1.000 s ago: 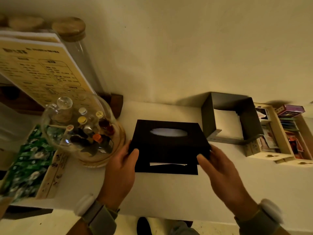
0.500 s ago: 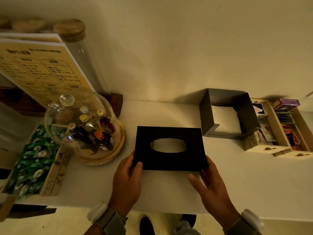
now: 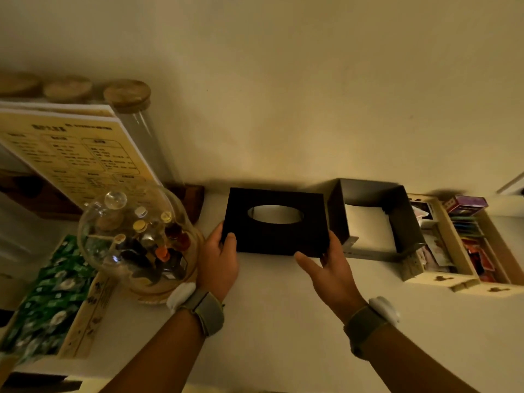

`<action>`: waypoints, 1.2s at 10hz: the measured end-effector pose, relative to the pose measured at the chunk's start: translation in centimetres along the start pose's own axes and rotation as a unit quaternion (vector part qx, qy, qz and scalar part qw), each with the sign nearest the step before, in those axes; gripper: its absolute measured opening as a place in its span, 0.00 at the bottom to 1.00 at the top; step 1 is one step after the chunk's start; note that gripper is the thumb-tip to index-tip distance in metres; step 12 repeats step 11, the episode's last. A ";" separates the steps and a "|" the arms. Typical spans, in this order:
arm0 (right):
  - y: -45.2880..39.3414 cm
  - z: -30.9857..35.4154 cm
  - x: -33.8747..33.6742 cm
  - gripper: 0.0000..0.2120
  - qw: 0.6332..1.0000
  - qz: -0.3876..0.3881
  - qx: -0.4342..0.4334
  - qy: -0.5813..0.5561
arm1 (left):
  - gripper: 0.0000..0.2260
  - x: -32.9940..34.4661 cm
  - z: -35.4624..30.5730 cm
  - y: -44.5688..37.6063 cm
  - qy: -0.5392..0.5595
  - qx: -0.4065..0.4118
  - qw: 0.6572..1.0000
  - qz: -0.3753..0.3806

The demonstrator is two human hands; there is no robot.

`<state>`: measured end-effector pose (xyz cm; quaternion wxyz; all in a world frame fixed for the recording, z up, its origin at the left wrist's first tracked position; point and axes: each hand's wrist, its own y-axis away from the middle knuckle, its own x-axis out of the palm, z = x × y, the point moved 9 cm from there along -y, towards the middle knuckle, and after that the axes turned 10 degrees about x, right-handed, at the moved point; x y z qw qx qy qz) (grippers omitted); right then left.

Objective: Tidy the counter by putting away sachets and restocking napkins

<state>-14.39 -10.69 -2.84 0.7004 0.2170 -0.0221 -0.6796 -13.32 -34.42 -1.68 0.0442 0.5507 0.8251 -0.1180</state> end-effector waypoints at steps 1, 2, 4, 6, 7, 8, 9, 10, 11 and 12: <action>-1.5 -0.1 0.4 0.40 1.000 -0.016 0.015 -0.011 | 0.14 0.3 0.4 -1.6 -0.015 -0.009 1.000 -0.009; -2.5 -0.2 0.5 0.37 0.999 -0.021 0.017 -0.029 | 0.14 0.8 1.1 -2.1 -0.001 -0.029 1.000 -0.008; -3.6 -0.4 0.9 0.33 0.999 -0.010 0.019 -0.047 | 0.15 1.1 1.6 -2.4 -0.003 -0.037 0.999 -0.004; -4.9 -0.8 1.0 0.33 0.996 -0.012 0.040 -0.079 | 0.17 1.5 2.2 -3.1 -0.042 -0.029 0.998 0.026; -5.4 -1.2 0.9 0.31 0.993 -0.008 0.057 -0.105 | 0.18 1.6 2.7 -3.4 -0.069 -0.038 0.996 0.036; -5.4 -1.6 0.9 0.30 0.991 -0.013 0.072 -0.108 | 0.20 1.8 2.9 -3.5 -0.101 -0.045 0.992 0.056; -4.5 -2.5 0.9 0.34 0.990 -0.033 0.101 -0.094 | 0.24 1.5 2.7 -2.7 -0.132 -0.071 0.988 0.047; -2.0 -2.7 0.4 0.36 0.991 -0.047 0.113 -0.047 | 0.25 1.3 0.6 -0.1 -0.113 -0.022 0.993 0.030; -0.3 -2.9 -0.7 0.36 0.992 -0.048 0.113 -0.015 | 0.25 1.9 -0.7 1.9 -0.037 0.008 0.998 0.046; -0.3 -2.9 -0.7 0.36 0.992 -0.048 0.113 -0.015 | 0.25 1.9 -0.7 1.9 -0.037 0.008 0.998 0.046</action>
